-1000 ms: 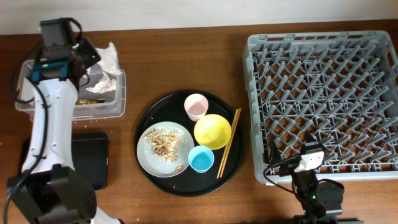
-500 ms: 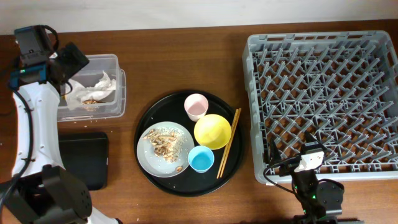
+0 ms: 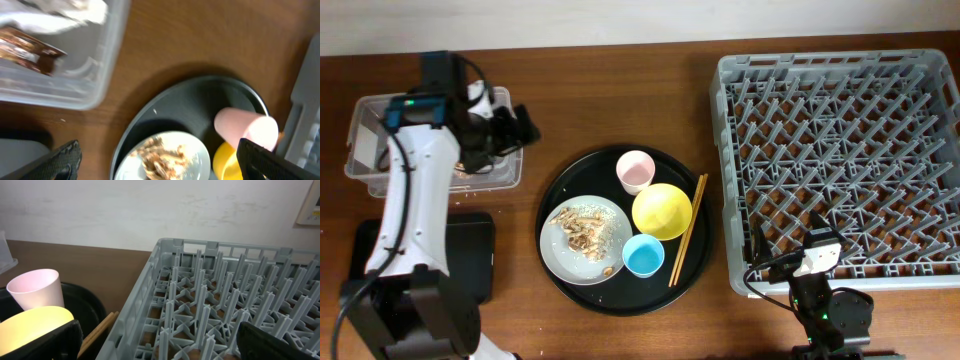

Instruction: Sort waste into correct bins and load items into the dishwasher rack

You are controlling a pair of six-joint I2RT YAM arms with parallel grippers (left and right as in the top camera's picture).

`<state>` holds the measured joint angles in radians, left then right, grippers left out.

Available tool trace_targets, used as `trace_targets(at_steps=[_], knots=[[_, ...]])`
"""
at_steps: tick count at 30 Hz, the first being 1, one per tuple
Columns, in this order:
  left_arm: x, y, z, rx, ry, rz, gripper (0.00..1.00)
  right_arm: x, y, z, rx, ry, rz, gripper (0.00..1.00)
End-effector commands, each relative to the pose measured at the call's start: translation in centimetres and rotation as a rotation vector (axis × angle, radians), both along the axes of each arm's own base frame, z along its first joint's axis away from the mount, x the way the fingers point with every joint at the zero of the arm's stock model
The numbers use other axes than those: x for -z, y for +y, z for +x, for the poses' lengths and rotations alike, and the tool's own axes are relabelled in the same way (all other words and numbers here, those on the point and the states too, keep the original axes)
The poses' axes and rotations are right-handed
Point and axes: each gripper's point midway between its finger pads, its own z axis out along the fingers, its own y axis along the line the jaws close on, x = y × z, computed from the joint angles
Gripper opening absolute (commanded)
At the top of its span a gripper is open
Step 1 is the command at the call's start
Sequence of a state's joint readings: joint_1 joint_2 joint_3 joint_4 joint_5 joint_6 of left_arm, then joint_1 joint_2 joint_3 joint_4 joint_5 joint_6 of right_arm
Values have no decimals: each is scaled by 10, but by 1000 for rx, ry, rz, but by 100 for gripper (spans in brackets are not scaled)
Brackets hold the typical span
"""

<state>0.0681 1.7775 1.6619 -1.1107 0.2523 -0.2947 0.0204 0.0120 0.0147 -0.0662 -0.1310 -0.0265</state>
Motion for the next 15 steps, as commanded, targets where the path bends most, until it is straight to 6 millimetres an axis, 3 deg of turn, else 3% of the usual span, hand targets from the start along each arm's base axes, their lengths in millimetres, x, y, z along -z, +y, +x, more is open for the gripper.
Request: trace_targets(at_steps=[1, 4, 8, 12, 15], knots=[[-3, -38, -12, 111, 21, -7, 99, 3, 1, 0, -1, 3, 0, 99], [1, -58, -29, 129, 89, -18, 99, 3, 1, 0, -1, 3, 0, 99], [-5, -55, -55, 69, 173, -23, 99, 3, 1, 0, -1, 3, 0, 99], [-36, -7, -90, -92, 159, 206, 99, 3, 1, 0, -1, 3, 0, 99], [-63, 12, -113, -167, 106, 282, 99, 3, 1, 0, -1, 3, 0, 99]])
